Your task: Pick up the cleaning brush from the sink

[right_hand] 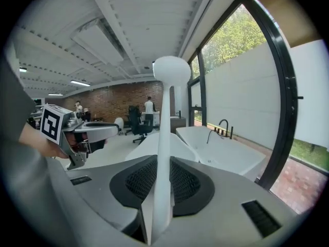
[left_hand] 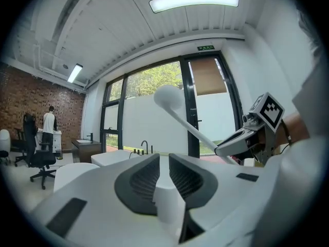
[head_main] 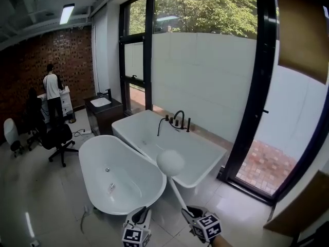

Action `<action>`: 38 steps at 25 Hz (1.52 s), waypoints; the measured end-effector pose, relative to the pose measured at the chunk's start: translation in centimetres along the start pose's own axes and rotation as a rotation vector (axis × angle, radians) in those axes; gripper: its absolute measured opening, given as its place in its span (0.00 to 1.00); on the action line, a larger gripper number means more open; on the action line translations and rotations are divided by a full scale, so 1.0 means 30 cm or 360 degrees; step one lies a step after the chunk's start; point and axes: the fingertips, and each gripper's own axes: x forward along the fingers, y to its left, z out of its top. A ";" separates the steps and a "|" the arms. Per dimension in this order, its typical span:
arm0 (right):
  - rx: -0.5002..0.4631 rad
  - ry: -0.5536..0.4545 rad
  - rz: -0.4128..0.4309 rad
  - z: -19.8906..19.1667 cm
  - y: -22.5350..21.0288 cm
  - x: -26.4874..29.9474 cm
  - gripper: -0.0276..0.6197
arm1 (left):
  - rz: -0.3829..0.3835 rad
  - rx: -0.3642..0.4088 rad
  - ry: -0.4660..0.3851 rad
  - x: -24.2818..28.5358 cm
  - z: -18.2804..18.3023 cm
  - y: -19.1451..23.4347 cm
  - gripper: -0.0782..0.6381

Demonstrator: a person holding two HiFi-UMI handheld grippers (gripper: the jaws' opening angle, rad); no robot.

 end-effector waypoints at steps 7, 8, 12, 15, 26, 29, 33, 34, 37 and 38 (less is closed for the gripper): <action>-0.0148 -0.0163 0.0098 0.238 0.238 -0.037 0.13 | 0.0073 -0.0015 -0.0136 -0.203 0.138 0.105 0.19; -0.0153 -0.0187 0.0112 0.258 0.256 -0.033 0.13 | 0.0088 -0.0012 -0.0142 -0.220 0.140 0.121 0.19; -0.0153 -0.0279 0.0176 0.336 0.286 -0.013 0.13 | 0.0183 0.0030 -0.0140 -0.287 0.170 0.174 0.19; -0.0164 -0.0336 0.0220 0.389 0.233 -0.033 0.13 | 0.0239 0.0042 -0.0163 -0.284 0.215 0.144 0.18; -0.0205 -0.0464 0.0275 0.540 -0.314 -0.272 0.13 | 0.0349 0.0023 -0.0229 0.152 0.473 -0.231 0.15; -0.0202 -0.0502 0.0226 0.583 -0.432 -0.277 0.13 | 0.0329 -0.0022 -0.0255 0.287 0.552 -0.261 0.14; -0.0193 -0.0544 0.0187 0.640 -0.484 -0.301 0.13 | 0.0248 -0.0030 -0.0261 0.365 0.640 -0.300 0.12; -0.0188 -0.0552 0.0174 0.653 -0.497 -0.318 0.13 | 0.0227 -0.0029 -0.0260 0.373 0.656 -0.315 0.12; -0.0182 -0.0569 0.0133 0.674 -0.517 -0.362 0.13 | 0.0188 -0.0017 -0.0257 0.380 0.681 -0.343 0.12; -0.0186 -0.0568 0.0120 0.671 -0.517 -0.371 0.13 | 0.0176 -0.0018 -0.0255 0.380 0.679 -0.349 0.12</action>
